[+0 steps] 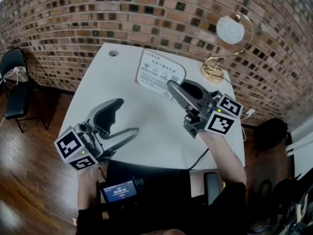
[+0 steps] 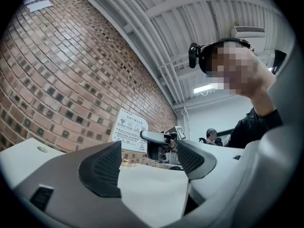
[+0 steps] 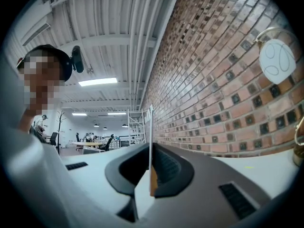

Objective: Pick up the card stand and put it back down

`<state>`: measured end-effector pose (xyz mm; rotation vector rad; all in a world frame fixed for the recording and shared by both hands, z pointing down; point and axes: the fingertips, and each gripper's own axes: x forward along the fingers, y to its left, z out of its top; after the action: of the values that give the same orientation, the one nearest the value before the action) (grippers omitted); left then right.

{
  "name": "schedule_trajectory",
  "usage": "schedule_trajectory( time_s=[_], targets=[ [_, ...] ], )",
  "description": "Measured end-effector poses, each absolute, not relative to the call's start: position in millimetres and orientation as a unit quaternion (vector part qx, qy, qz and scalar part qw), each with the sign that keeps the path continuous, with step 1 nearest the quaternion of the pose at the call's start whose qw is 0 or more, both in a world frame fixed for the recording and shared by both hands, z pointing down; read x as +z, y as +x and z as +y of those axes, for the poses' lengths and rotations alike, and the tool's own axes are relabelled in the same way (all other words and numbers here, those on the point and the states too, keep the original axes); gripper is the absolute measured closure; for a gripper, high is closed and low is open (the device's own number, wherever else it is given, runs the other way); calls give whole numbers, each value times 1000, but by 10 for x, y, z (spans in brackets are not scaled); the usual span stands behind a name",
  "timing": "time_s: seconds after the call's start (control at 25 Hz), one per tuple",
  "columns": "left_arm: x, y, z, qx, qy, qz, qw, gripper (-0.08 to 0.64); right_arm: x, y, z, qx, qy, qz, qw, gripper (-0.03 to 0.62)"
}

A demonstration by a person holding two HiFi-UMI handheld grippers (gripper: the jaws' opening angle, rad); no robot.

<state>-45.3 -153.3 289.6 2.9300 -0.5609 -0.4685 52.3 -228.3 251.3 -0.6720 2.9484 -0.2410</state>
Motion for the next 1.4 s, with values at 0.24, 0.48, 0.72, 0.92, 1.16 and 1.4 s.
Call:
schedule_trajectory(
  time_s=[0.24,0.48,0.72,0.92,1.16,1.4],
  targets=[
    [2863,-206,-1644,-136,975,-162,67,198,2501,754,-2340,-77,-231,967,67,566],
    [2811,76,-1749,-117,982,-136,67,198,2491,1073,-2430,-82,-248,962,81,566],
    [2824,316,-1865,-100,986,-112,69,199,2472,1361,-2461,-75,-259,959,85,566],
    [2853,479,-2009,-83,989,-97,69,199,2501,1524,-2507,-69,-265,958,87,566],
    [2837,751,-2141,-78,990,-73,89,199,2588,1824,-2687,-84,-268,956,84,566],
    [2832,803,-2252,-75,990,-62,104,199,2600,1992,-2947,-97,-259,957,93,566]
  ],
)
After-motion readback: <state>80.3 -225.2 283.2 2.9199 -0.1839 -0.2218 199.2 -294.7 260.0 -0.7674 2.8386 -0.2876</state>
